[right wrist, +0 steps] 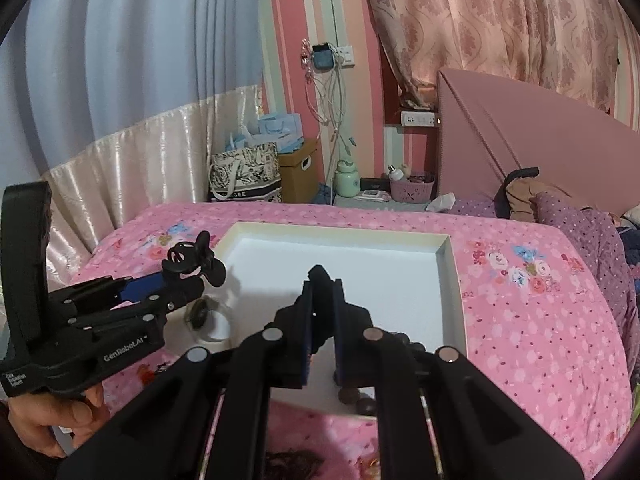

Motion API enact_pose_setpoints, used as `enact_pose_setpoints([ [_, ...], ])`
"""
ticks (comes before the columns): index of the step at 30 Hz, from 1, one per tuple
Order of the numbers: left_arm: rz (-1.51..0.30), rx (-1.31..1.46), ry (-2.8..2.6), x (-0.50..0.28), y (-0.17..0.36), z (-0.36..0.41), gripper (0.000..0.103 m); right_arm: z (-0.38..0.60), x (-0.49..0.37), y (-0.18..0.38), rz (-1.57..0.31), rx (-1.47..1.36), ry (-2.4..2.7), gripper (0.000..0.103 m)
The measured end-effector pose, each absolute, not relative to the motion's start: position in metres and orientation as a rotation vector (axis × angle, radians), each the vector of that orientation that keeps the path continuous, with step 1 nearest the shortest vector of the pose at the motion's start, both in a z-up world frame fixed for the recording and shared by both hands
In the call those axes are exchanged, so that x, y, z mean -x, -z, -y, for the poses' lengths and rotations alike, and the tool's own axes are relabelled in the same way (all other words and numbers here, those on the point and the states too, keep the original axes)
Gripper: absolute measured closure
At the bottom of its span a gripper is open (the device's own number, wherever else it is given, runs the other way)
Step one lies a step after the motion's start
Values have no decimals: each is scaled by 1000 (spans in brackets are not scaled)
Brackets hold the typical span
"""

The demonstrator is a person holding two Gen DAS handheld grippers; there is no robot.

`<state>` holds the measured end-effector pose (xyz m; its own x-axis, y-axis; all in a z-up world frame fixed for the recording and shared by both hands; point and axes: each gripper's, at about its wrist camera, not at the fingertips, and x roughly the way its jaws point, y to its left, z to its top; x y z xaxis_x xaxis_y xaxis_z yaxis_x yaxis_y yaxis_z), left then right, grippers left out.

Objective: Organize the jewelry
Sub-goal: 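Carry the claw clip with the left gripper while the right carries the hair tie into the tray, then open the left gripper to drop the clip while the right releases the hair tie in the tray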

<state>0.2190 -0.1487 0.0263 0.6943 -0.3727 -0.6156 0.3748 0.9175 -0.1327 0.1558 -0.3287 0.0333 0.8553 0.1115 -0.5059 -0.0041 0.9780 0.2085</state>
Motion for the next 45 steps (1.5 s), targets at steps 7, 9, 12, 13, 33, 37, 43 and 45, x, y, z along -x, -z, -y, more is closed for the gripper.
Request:
enact_pose_setpoints([
  [7,-749,20,432,-246,10,159,70,320,-178,2,-610,-224,-118,95],
  [9,-765,26,432,-250,19,161,70,317,-181,9,-624,-233,-130,95],
  [12,-778,20,434,-253,28,166,70,311,-186,20,-657,-231,-134,95],
  [13,-781,16,434,-253,31,167,70,309,-187,23,-666,-220,-130,95],
  [33,-785,-90,449,-254,50,200,68,302,-192,56,-762,-160,-68,91],
  [37,-788,-58,462,-257,50,197,68,305,-188,55,-753,-168,-74,78],
  [43,-789,-51,483,-255,47,199,58,305,-178,42,-694,-177,-67,64],
  [45,-777,-43,474,-254,44,198,52,305,-176,39,-692,-172,-70,64],
])
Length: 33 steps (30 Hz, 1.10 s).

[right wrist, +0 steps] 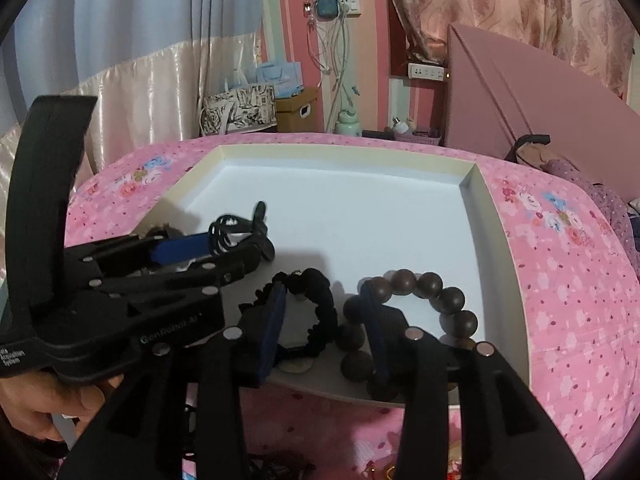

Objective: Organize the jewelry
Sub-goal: 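Open the left gripper to drop the clip while the right releases the hair tie in the tray, then withdraw both grippers from the tray toward the black cords and cream scrunchie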

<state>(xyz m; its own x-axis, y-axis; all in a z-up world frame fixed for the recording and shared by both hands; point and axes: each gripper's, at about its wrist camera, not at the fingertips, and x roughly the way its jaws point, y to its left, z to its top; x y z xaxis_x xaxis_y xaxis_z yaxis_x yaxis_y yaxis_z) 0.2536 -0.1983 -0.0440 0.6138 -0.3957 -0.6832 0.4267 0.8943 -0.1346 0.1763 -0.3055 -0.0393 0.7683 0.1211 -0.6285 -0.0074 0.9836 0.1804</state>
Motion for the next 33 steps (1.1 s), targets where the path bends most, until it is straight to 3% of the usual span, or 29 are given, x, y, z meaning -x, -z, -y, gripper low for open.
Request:
enact_pose_setpoints([
  [16,-683,-34,288,-239,-4,131,51,351,-166,25,-642,-206,30,63],
  [33,-793,-158,200,-238,47,93,51,420,-172,58,-783,-257,244,63],
])
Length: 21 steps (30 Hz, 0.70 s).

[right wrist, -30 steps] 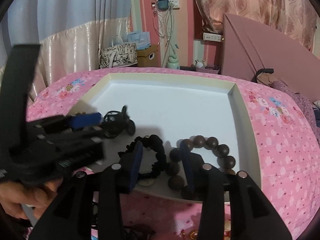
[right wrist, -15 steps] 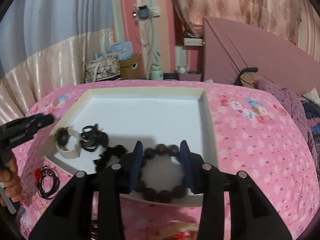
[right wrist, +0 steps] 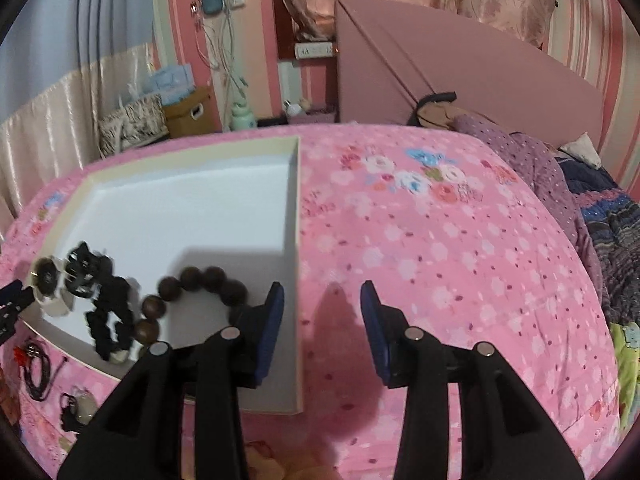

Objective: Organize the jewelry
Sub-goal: 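Withdraw both grippers from the tray toward the black cords and cream scrunchie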

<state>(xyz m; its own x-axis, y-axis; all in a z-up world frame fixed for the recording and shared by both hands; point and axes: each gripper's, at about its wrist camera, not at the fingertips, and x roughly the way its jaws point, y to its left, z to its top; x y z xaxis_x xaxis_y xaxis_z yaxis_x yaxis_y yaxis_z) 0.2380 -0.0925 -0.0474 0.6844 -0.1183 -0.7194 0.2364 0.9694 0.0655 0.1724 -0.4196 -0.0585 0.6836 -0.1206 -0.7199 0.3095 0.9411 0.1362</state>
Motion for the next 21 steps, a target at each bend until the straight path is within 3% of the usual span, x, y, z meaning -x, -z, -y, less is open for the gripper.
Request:
enact_pose_setpoints([
  [13,-790,-152,172,-244,51,75,41,412,-171,60,-791,-240,234,61],
  [19,-789,-139,146,-251,49,69,41,400,-166,45,-745,-231,190,61],
  [21,-795,-123,168,-250,48,67,46,398,-165,42,-739,-230,182,61],
])
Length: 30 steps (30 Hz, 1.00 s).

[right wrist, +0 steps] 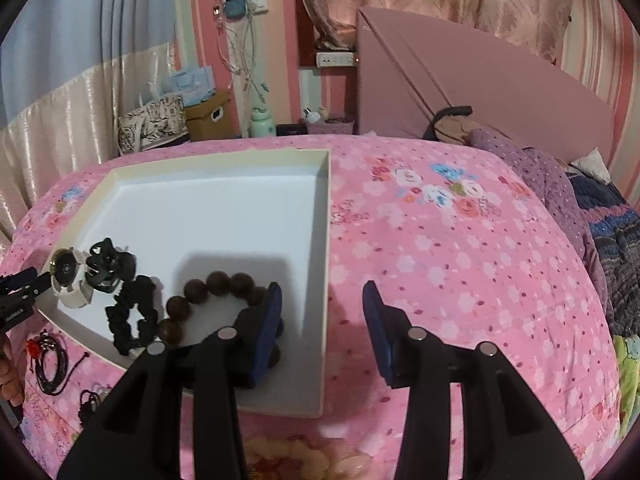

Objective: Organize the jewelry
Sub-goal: 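Withdraw both grippers from the tray toward the black cords and cream scrunchie, then grasp the red knotted charm with the left gripper while the right grasps the cream scrunchie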

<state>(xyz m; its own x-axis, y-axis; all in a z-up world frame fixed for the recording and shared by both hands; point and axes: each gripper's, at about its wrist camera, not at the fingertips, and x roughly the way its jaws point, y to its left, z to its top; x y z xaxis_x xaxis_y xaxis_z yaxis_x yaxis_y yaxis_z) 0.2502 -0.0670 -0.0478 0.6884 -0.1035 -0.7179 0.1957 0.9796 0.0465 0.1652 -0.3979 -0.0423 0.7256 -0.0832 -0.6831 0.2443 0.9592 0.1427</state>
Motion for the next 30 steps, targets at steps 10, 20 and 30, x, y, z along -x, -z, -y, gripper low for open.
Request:
enact_pose_setpoints([
  [10,-716,-66,262,-205,23,42,47,395,-130,14,-622,-298,106,61],
  [20,-671,-3,372,-148,44,46,47,370,-70,31,-545,-354,54,61],
  [30,-669,-85,399,-145,47,77,53,361,-72,49,-601,-333,42,61],
])
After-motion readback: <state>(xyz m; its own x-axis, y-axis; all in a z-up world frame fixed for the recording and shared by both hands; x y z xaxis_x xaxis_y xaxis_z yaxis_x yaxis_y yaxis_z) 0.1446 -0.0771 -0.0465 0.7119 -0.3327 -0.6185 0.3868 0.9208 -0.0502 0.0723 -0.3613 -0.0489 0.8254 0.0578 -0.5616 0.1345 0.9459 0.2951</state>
